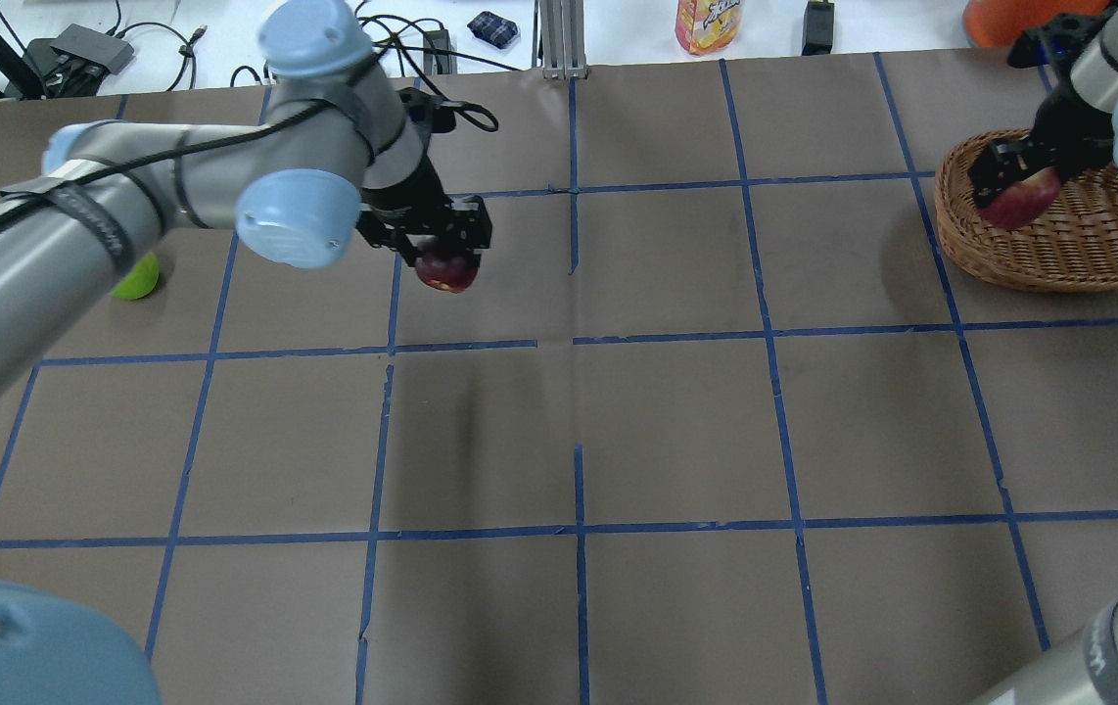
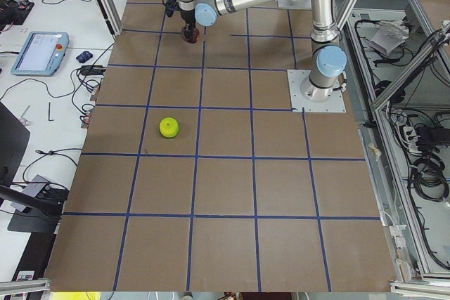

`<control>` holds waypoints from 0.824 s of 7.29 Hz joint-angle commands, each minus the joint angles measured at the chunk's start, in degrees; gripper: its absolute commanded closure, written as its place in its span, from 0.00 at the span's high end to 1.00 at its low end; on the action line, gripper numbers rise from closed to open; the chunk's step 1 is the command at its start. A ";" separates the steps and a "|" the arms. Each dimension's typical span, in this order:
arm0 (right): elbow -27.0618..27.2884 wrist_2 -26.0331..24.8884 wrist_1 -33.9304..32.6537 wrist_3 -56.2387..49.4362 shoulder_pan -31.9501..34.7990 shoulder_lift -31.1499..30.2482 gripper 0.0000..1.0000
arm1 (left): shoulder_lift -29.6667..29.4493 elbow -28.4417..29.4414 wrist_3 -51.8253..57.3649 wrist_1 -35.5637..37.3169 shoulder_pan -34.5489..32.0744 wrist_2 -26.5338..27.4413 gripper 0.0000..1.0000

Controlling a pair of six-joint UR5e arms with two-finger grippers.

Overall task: Put all apples into basket
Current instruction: 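Carry red apple to basket with right while left carries purple apple to center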

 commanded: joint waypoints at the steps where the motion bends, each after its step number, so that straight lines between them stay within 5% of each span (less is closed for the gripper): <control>1: -7.78 -0.83 -0.16 -10.58 -6.95 9.01 0.29 | -2.97 -1.12 -9.93 4.39 -8.59 0.45 0.06; 3: -7.97 -0.58 -0.96 -13.42 -8.83 10.27 1.00 | -5.33 -1.22 -22.83 5.08 -12.45 -5.08 0.05; 4: -8.32 -0.66 -0.52 -13.51 -8.83 9.92 1.00 | -5.95 -1.65 -23.30 4.65 -13.34 -5.01 0.26; 5: -8.24 -0.66 2.80 -12.90 -8.22 9.66 1.00 | -6.65 -2.26 -24.27 5.00 -13.44 -4.48 0.86; 6: -8.76 -0.49 5.27 -13.07 -6.74 9.65 1.00 | -5.79 -1.57 -24.54 5.17 -13.35 -3.61 1.00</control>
